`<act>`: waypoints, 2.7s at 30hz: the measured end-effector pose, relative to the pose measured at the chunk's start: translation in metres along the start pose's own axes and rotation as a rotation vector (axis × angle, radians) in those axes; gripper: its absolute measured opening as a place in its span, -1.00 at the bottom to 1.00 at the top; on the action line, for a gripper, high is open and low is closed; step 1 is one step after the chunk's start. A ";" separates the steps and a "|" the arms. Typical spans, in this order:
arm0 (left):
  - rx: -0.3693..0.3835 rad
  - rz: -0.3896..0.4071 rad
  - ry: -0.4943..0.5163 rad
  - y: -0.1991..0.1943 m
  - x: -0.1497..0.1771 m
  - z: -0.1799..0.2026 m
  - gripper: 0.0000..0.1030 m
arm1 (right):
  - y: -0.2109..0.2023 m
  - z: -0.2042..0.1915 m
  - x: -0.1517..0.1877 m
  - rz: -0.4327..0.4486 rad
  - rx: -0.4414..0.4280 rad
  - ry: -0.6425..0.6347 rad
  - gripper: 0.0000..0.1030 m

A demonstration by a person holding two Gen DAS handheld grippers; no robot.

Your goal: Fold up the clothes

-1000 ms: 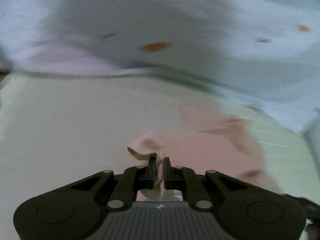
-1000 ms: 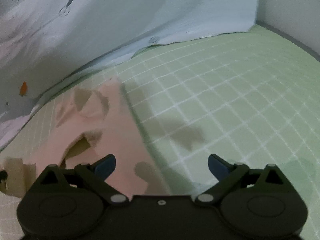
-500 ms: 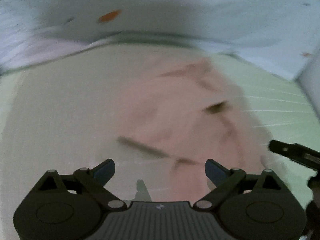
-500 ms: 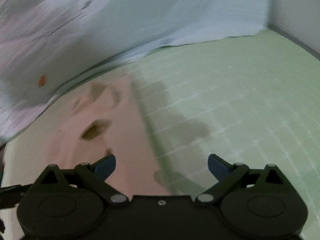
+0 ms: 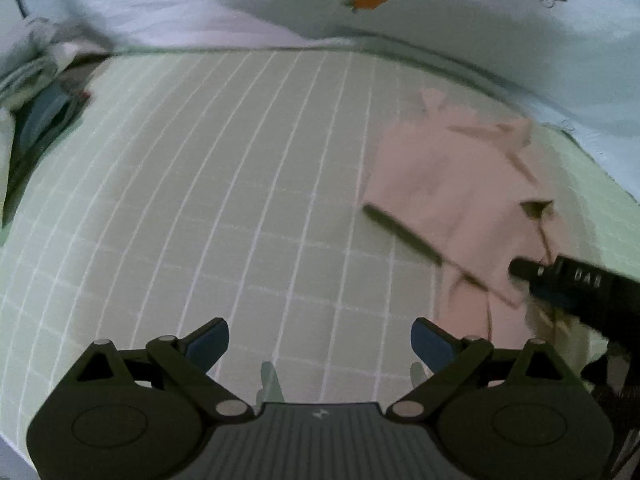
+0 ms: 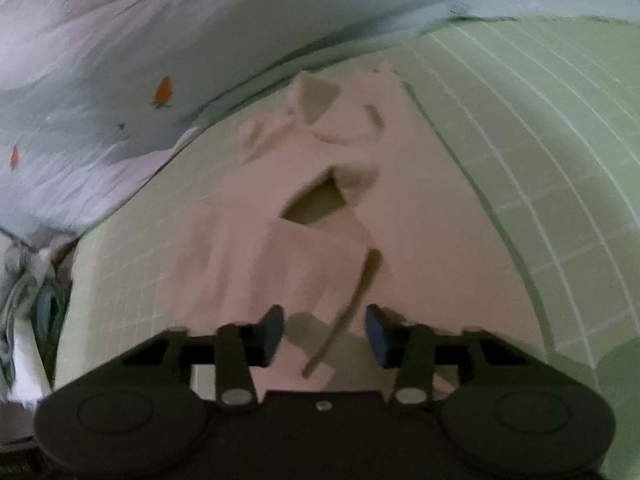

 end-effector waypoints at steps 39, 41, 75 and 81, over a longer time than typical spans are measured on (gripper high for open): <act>0.277 0.060 0.170 -0.070 0.046 0.063 0.89 | -0.198 0.002 0.057 0.279 0.120 -0.228 -0.98; 0.281 0.049 0.181 -0.075 0.056 0.070 0.89 | -0.205 0.008 0.062 0.259 0.118 -0.228 -0.98; 0.122 -0.108 0.088 -0.054 0.133 0.052 0.89 | -0.181 0.096 0.088 -0.012 0.109 -0.057 -0.05; 0.154 -0.120 0.047 -0.040 0.138 0.053 0.86 | -0.161 0.094 0.093 -0.036 0.068 -0.083 0.22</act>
Point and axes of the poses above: each gripper's, at about its wrist camera, not at the fingertips, and y roughly the way its jaws point, z to its right, x to its underside, the point moved 2 cm from there along y, roughly the way its jaws point, and after that the axes turned 15 degrees about z, right-handed, at the moved point
